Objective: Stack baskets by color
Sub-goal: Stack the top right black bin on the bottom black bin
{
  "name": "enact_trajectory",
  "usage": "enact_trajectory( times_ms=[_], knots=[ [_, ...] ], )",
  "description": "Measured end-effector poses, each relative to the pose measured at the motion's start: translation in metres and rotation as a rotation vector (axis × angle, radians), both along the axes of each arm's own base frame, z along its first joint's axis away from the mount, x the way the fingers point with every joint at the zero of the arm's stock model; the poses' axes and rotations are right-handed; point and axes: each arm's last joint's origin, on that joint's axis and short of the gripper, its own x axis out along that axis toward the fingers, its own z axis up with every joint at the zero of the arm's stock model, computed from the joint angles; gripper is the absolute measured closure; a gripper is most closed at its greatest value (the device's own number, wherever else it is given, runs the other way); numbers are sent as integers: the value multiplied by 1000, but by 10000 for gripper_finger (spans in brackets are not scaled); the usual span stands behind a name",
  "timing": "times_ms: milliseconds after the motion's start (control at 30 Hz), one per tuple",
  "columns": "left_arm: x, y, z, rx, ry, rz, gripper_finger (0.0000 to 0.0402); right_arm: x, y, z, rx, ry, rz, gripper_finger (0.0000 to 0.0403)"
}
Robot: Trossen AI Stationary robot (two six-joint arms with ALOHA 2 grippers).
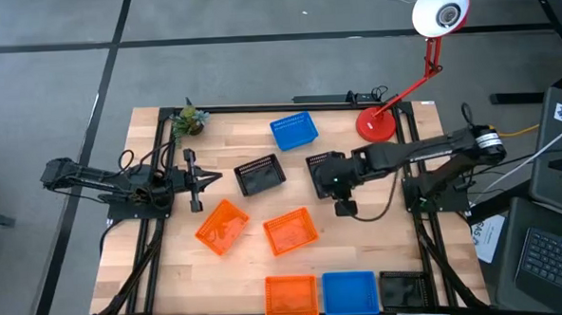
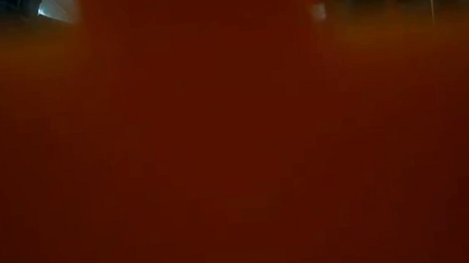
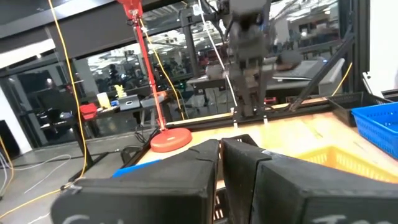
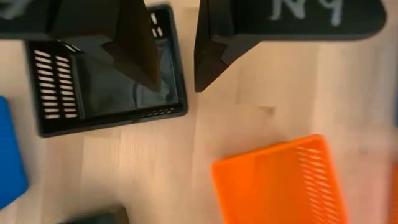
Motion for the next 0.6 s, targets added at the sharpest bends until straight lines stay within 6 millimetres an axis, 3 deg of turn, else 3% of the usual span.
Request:
enact_trajectory(
  times_ms=[133, 400, 500, 600],
  knots=[
    [0, 0, -1, 1, 6, 0, 388, -2, -8, -32, -4, 4, 10, 307],
    [0, 0, -2, 4, 26, 1, 388, -19, -14, -69, -7, 97, -12, 307],
    [0, 0, -2, 13, 26, 3, 388, -14, -15, -68, 7, 35, -43, 307],
    [0, 0, -2, 13, 25, 3, 388, -4, -21, -54, 4, -38, -157, 307]
  ],
)
